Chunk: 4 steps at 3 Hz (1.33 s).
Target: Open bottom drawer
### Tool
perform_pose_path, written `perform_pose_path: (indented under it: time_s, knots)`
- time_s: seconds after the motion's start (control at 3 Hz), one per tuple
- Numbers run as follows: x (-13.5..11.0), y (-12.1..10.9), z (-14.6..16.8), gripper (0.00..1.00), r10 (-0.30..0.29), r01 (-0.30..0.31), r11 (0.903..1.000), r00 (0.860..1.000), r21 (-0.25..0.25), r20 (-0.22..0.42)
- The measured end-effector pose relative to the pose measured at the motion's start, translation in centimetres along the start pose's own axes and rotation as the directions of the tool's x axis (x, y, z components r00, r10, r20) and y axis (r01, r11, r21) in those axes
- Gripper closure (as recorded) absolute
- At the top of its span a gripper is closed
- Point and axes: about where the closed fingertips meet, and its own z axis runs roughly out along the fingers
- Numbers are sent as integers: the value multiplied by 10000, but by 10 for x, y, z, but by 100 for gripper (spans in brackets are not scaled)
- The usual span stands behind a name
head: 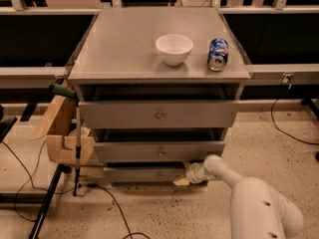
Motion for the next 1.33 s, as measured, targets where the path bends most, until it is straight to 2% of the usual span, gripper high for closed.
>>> perform_pose_path:
  time_s: [0.67,1.0,1.33]
  knots:
    - [-9,-4,-9,88,1,-1,10000,10000,0,-1]
    - [-11,-5,-13,100,1,-1,10000,10000,0,-2]
    - [2,-8,-21,100,128,-125,9998,9996,151,-234]
